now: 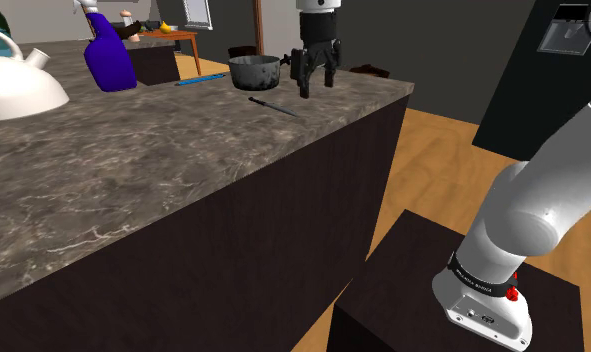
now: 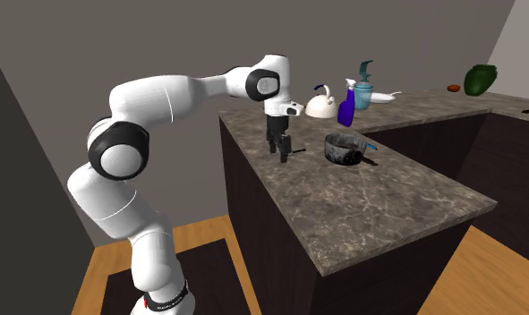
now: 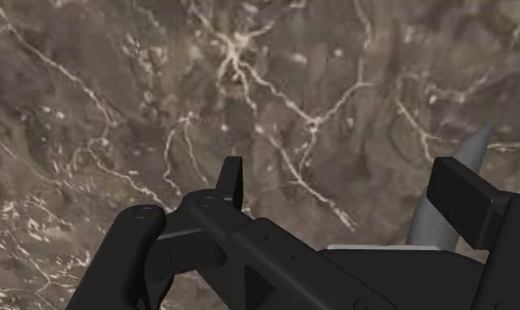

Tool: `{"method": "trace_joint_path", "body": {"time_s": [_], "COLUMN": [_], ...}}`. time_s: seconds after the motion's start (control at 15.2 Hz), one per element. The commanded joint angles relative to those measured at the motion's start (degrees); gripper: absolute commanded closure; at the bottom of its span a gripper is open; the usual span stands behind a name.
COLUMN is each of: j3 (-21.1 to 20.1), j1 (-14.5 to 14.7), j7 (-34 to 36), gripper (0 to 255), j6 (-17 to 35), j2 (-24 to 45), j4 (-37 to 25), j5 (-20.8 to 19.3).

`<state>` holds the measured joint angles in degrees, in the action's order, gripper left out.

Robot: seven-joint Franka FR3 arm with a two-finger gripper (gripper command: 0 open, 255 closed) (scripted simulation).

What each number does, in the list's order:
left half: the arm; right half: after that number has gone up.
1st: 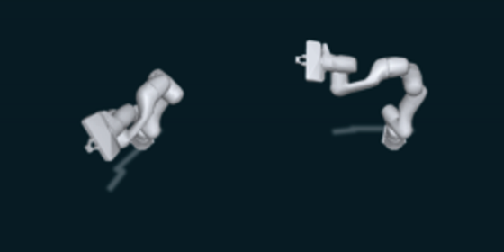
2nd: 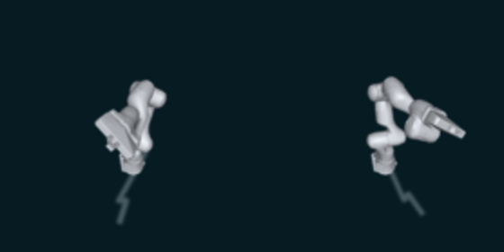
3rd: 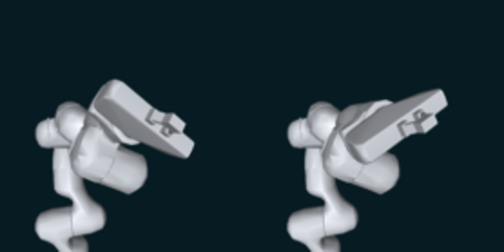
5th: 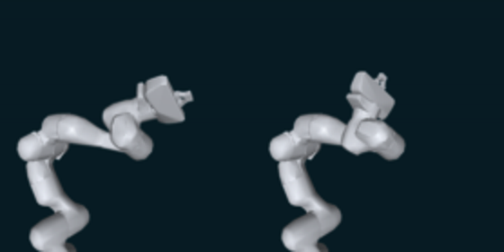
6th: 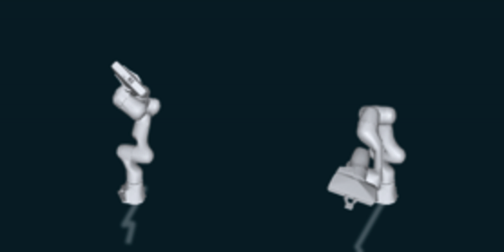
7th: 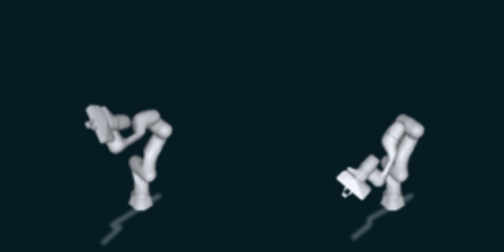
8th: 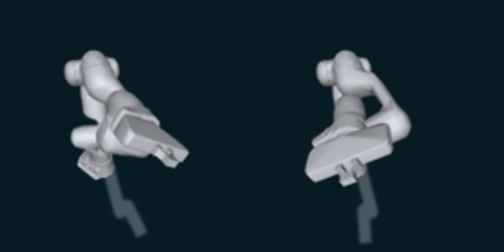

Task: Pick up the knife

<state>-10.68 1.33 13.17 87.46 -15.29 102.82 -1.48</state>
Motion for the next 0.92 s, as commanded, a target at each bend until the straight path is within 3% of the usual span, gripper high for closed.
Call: {"method": "trace_joint_path", "body": {"time_s": [0.0,0.4,0.86], "j3": [-1.4,-4.7,-4.5], "j1": [0.3,2.6,2.5], "j7": [2.0,7.9,8.0], "gripper": [0,0,0], "j6": [-0.6,-4.4,0.8], "j2": [5.0,19.8,18.4], "j4": [-5.6,-23.6,-17.1], "j5": [-0.6,-3.8,-3.4]}}
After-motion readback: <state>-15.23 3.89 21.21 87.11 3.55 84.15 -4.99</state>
